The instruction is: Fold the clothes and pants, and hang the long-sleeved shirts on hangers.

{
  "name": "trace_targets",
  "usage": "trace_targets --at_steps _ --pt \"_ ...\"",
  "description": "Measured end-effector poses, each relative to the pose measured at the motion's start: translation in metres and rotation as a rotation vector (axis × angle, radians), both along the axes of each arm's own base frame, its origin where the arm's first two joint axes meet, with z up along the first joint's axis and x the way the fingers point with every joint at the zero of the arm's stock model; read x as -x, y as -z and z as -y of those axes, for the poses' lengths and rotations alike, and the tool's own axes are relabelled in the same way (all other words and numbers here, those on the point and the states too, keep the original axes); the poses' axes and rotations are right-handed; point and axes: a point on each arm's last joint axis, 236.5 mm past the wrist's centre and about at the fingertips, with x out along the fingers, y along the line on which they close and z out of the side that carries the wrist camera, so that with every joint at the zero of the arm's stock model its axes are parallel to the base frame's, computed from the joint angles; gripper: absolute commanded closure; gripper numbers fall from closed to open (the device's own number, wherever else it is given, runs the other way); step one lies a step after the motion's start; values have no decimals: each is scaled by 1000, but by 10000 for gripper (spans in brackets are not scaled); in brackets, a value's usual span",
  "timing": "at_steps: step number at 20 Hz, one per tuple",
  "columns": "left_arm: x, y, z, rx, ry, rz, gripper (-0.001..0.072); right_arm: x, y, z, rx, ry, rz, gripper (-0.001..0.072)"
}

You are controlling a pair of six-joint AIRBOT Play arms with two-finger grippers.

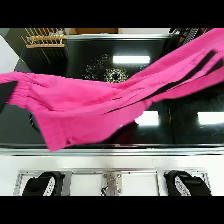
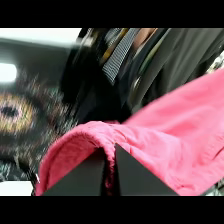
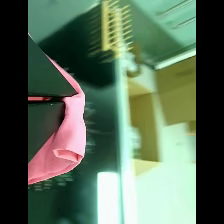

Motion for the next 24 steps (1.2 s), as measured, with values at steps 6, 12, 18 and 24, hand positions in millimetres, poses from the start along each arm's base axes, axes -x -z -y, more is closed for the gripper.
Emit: trace_targets --at_steps 6,12,18,24 --pt "-57 61 -2 26 11 -239 692 -60 17 -1 -40 -24 -88 711" --pt "-169 241 -21 81 -72 -666 692 -231 209 -24 -68 -97 -577 710" --pt "-277 365 -43 18 -124 -803 692 -313 358 -31 -118 -70 -800 710" --pt "-343 382 -50 -9 -85 -790 692 -304 348 -15 -33 -19 -790 710"
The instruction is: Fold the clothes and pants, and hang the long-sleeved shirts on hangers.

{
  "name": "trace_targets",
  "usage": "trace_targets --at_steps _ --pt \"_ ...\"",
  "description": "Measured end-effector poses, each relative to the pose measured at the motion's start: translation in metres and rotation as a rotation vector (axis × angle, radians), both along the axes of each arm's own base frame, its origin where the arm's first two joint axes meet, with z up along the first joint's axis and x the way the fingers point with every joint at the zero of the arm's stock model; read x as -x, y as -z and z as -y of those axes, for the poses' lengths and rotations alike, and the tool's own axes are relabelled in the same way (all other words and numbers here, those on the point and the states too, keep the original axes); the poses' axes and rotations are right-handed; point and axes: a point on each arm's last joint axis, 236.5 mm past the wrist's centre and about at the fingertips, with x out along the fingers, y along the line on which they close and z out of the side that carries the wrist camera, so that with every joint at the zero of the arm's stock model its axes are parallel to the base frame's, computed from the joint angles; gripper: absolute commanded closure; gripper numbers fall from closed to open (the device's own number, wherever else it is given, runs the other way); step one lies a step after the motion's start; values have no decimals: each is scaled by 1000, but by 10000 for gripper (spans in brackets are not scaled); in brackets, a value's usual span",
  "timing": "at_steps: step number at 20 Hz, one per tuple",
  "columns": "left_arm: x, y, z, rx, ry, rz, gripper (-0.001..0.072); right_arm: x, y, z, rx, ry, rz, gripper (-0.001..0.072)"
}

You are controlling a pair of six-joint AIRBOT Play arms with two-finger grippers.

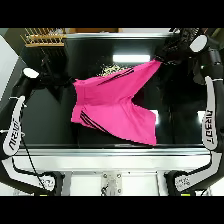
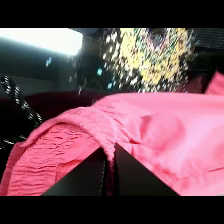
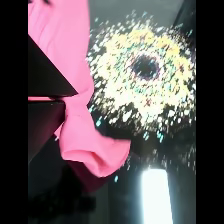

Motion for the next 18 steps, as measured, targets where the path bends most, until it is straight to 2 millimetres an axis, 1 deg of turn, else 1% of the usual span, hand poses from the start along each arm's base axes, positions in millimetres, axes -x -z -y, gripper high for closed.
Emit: trace_targets --at_steps 2,3,6,8,9,11,14,18 --pt "-4 -7 -1 -1 33 8 692 21 -9 3 64 -28 -22 710" --pt "-1 -8 -1 -4 56 2 692 33 -13 2 96 -43 -40 711" --pt "14 -5 -5 -25 107 -32 692 82 -18 -3 204 -90 -98 710" --pt "28 2 -9 -44 117 -57 692 118 -14 -10 239 -106 -143 710" --pt "36 9 -12 -55 121 -75 692 139 -7 -14 249 -114 -176 710" --pt "52 21 -17 -75 133 -103 692 181 15 -22 260 -127 -245 710" --pt "75 39 -19 -86 151 -148 692 243 62 -29 257 -121 -359 710" --pt "101 60 -19 -99 179 -201 692 308 127 -38 230 -109 -490 709"
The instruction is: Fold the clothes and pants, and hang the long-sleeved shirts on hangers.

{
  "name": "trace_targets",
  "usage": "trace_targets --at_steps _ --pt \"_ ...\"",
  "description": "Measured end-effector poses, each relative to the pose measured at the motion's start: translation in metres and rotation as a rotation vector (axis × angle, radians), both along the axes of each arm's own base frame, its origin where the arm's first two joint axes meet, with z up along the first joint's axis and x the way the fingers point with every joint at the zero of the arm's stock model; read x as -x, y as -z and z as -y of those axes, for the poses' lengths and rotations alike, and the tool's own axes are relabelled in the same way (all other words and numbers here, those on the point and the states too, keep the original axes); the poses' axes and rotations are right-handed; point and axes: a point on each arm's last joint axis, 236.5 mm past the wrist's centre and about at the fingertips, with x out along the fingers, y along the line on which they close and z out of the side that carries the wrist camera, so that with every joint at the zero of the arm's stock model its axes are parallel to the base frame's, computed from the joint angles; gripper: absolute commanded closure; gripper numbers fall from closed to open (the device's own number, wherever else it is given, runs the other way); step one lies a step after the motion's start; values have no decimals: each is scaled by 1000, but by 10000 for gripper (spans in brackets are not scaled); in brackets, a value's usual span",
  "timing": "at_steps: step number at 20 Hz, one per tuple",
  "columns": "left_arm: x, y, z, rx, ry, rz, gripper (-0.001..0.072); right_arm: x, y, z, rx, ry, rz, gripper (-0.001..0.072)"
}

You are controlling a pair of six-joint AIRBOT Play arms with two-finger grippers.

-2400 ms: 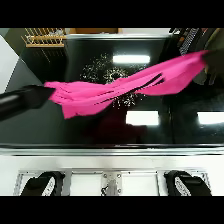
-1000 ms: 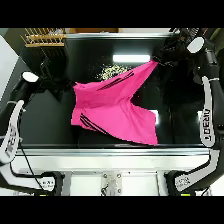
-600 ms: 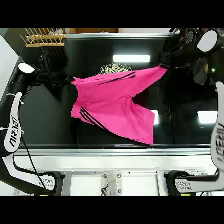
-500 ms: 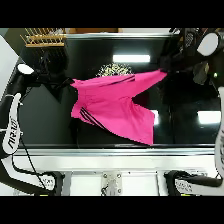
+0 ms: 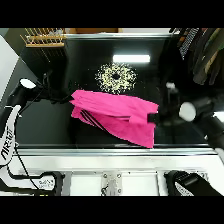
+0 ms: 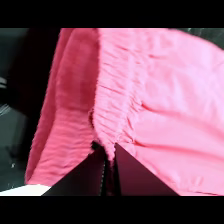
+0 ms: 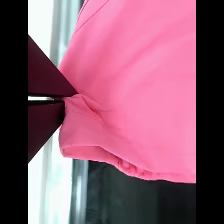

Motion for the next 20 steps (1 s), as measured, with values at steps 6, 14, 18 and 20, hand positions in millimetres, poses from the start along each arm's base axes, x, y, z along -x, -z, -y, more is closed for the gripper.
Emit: trace_targets --at_steps 6,14,18,20 --pt "17 13 -2 -2 15 -40 692 57 49 -22 -36 -26 -134 708" --pt "47 18 -6 1 92 -135 78 88 50 -50 -144 -33 -242 26" --pt "44 -1 -16 -4 97 -124 96 82 24 -58 -260 -29 -211 26" --pt "37 -24 -21 -13 88 -77 96 68 11 -39 -283 37 -157 25"
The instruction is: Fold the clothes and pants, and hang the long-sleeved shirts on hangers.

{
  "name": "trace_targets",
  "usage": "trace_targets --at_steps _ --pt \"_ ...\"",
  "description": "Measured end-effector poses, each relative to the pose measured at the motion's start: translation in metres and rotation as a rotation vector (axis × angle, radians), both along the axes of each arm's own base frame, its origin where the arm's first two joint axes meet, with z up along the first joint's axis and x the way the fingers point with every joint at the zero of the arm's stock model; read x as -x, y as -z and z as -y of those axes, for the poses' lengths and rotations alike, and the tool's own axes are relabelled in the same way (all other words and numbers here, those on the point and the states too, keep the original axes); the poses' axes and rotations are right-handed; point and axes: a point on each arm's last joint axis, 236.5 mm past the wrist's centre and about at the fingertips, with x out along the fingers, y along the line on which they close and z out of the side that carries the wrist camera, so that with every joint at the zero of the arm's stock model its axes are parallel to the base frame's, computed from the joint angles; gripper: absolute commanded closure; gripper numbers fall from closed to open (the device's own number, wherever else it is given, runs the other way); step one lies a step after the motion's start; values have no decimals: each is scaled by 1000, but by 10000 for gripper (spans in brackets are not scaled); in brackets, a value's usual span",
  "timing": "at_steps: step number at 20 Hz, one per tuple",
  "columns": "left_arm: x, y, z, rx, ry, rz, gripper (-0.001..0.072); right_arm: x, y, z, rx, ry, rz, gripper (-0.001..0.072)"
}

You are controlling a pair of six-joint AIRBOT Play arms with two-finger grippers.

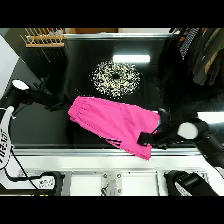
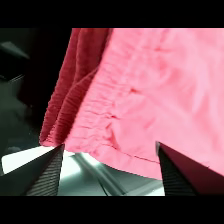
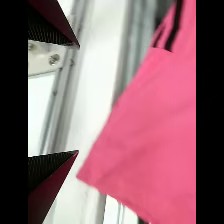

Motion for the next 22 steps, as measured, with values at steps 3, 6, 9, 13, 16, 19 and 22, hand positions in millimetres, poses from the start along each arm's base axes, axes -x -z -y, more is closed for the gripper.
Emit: trace_targets --at_steps 3,6,9,13,16,19,22 --pt "-1 -30 0 -16 -9 73 366 -20 7 55 33 184 28 24" --pt "4 -47 13 -34 1 142 692 -31 37 100 6 369 7 22" --pt "13 -53 37 -42 35 192 692 -40 66 122 -70 488 -2 23" --pt "24 -54 73 -41 106 229 692 -50 95 123 -140 517 -19 23" --pt "31 -54 96 -37 158 247 692 -54 113 104 -178 468 -48 24" --pt "35 -55 109 -33 190 257 692 -61 120 72 -241 434 -70 24" --pt "37 -55 115 -31 204 259 692 -71 124 38 -298 410 -64 115"
